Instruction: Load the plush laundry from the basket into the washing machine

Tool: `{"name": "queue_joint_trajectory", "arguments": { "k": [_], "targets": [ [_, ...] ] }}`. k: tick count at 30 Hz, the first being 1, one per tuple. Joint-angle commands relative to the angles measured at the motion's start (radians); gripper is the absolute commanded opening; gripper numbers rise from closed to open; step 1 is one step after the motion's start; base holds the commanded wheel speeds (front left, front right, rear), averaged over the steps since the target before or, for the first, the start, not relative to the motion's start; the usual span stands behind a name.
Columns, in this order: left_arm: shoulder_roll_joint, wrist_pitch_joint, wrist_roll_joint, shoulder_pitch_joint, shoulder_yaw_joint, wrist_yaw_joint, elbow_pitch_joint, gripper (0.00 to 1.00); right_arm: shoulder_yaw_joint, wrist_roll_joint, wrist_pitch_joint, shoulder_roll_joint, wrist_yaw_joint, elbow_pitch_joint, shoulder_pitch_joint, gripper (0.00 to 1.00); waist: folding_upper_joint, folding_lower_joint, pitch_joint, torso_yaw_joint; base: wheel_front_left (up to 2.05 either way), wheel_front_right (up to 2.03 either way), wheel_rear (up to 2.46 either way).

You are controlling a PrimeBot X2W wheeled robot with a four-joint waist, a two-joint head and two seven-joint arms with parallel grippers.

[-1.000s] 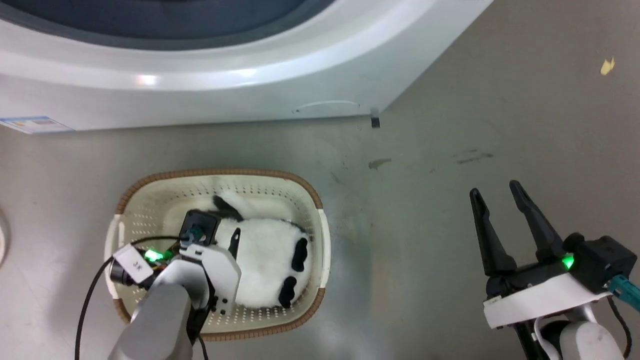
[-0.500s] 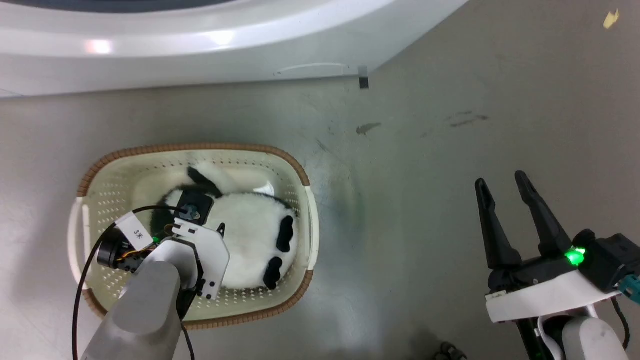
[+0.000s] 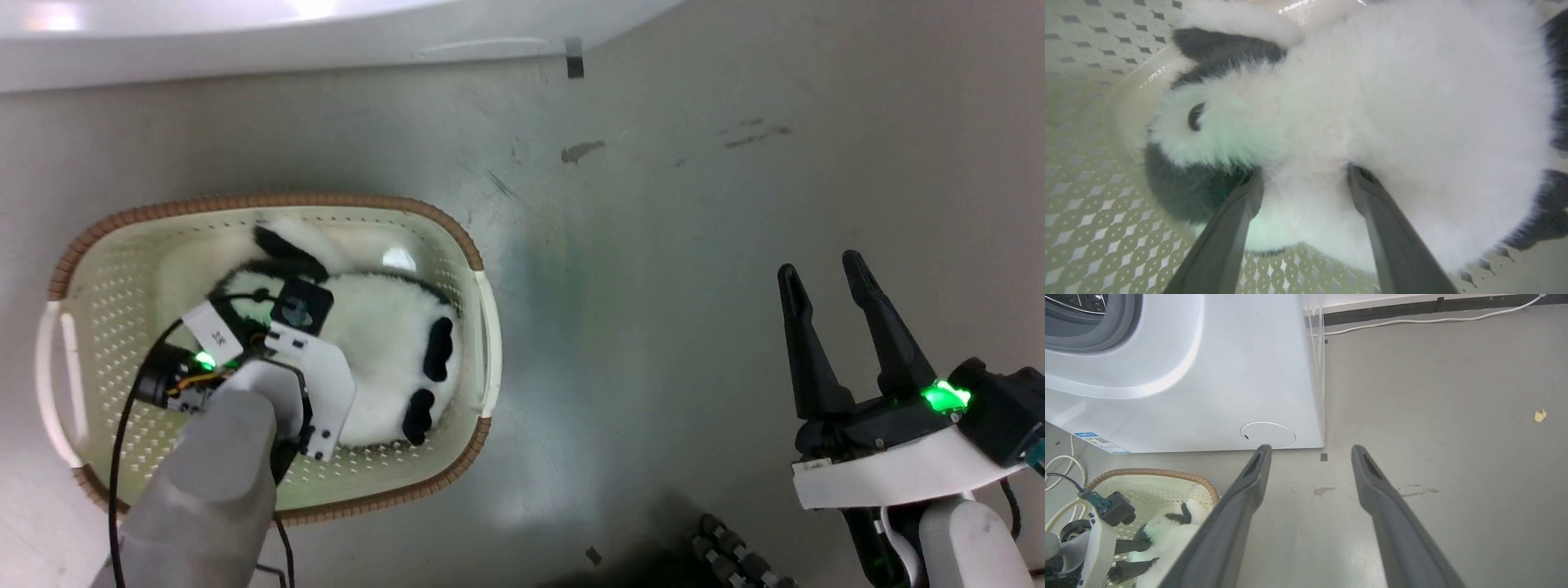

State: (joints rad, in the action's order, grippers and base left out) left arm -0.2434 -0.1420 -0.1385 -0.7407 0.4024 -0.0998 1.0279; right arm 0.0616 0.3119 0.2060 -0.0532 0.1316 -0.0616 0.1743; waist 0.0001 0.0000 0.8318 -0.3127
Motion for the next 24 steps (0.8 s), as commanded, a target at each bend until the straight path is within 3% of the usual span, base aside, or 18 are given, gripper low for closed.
{"name": "queue_joint_trajectory", "arguments": {
  "k": [1, 2, 3, 4, 5, 15, 23, 24],
  "targets": [
    [-0.007, -0.009, -0.009, -0.022, 0.013, -0.005, 0.030, 1.00, 0.002, 0.011, 0.010, 0.002, -0.001, -0.005, 0.016, 1.00, -0.0001, 0.0000, 0.019, -0.010, 0.00, 0.00, 0.00],
    [-0.011, -0.007, -0.014, -0.042, 0.027, -0.008, 0.050, 1.00, 0.002, 0.017, 0.015, 0.003, -0.001, -0.006, 0.020, 1.00, -0.0001, 0.0000, 0.037, -0.015, 0.00, 0.00, 0.00],
    [-0.013, -0.005, -0.017, -0.051, 0.032, -0.010, 0.061, 0.70, 0.002, 0.020, 0.017, 0.003, -0.001, -0.006, 0.022, 1.00, -0.0001, 0.0000, 0.045, -0.018, 0.00, 0.00, 0.00],
    [-0.013, -0.005, -0.017, -0.051, 0.032, -0.010, 0.061, 0.70, 0.002, 0.020, 0.017, 0.003, -0.001, -0.006, 0.022, 1.00, -0.0001, 0.0000, 0.045, -0.018, 0.00, 0.00, 0.00],
    [-0.020, -0.002, -0.022, -0.068, 0.045, -0.012, 0.081, 0.00, 0.005, 0.026, 0.021, 0.003, -0.001, -0.004, 0.030, 1.00, -0.0001, 0.0000, 0.060, -0.026, 0.00, 0.00, 0.00],
    [-0.064, 0.085, -0.065, -0.109, 0.066, 0.014, 0.172, 0.00, 0.034, 0.056, 0.040, 0.003, -0.001, 0.026, 0.089, 1.00, -0.0001, 0.0000, 0.067, -0.089, 0.00, 0.00, 0.00],
    [0.010, 0.218, -0.127, -0.086, 0.079, 0.018, 0.242, 0.00, -0.034, -0.009, 0.056, 0.003, -0.001, 0.075, 0.046, 1.00, -0.0001, 0.0000, -0.104, -0.016, 0.00, 0.00, 0.00],
    [0.030, 0.247, -0.130, -0.055, 0.085, 0.012, 0.243, 0.00, -0.050, -0.028, 0.056, 0.003, -0.001, 0.084, 0.020, 1.00, -0.0001, 0.0000, -0.172, 0.007, 0.00, 0.00, 0.00]
  ]
}}
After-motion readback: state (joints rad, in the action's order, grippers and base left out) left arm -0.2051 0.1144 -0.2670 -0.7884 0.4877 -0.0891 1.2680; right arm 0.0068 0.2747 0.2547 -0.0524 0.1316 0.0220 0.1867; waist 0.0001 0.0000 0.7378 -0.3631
